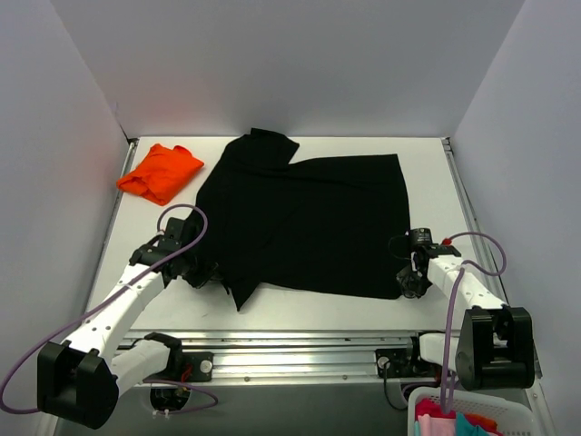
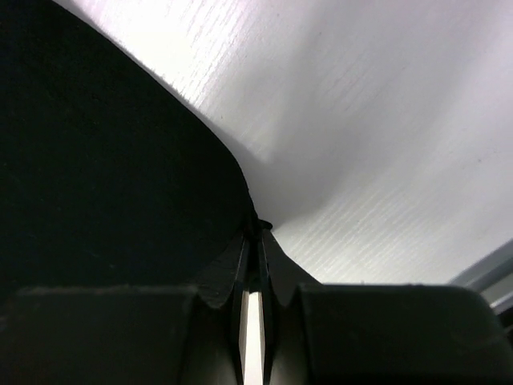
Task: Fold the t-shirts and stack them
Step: Flatten the tshirt out, then fold the tshirt
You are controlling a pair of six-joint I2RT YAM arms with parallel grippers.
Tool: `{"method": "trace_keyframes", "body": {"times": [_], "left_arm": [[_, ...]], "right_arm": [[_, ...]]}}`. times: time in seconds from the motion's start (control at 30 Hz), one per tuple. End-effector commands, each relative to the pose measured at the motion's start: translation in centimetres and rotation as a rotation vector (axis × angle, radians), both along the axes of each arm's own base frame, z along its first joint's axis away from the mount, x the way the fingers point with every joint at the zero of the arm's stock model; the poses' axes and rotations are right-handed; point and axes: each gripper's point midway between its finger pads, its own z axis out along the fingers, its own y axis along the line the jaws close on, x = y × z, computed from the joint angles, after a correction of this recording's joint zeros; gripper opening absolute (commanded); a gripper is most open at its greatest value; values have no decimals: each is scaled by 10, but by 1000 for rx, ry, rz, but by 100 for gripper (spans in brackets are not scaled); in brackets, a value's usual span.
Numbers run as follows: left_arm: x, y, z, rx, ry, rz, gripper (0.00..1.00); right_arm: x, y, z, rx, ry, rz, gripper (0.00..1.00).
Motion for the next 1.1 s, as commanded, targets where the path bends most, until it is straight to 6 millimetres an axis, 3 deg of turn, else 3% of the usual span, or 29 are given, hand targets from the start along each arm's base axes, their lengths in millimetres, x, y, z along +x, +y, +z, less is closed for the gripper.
{"method": "trace_keyframes", "body": {"times": [0.0,0.2,0.4,0.43,0.5,0.53,0.73,0.83,0.87,0.9,0.93,0.97,1.03,1.07], "left_arm": [[8,-1,14,-13,-49,-7,2],[10,0,37,-6,-65,-15,2],[26,-12,53,-36,-29,-51,2],[34,-18,65,-57,-52,-62,2],[46,-22,68,-59,-46,-76,2],[56,-26,81,-72,-79,-83,2],[95,-40,88,-103,-56,-129,2],[118,-45,94,-98,-84,-141,2],[125,-45,88,-91,-70,-142,2],[134,-46,94,-90,-90,-149,2],[140,-47,95,-91,-91,-153,2],[147,-47,86,-89,-67,-154,2],[160,-50,87,-94,-70,-168,2],[166,-51,76,-88,-45,-171,2]], "right_arm": [[2,-8,20,-41,4,0,0],[5,-18,50,-96,12,31,0],[32,-21,77,-117,-34,55,0],[36,-21,80,-120,-41,57,0],[51,-21,88,-118,-69,65,0],[58,-20,91,-116,-83,65,0],[95,-16,97,-96,-101,94,0],[122,-26,105,-98,-149,67,0],[129,-27,107,-100,-159,65,0],[135,-28,103,-100,-143,68,0],[149,-28,112,-103,-174,74,0],[155,-29,113,-102,-176,73,0],[168,-29,108,-98,-168,76,0],[181,-29,115,-98,-197,76,0]]}}
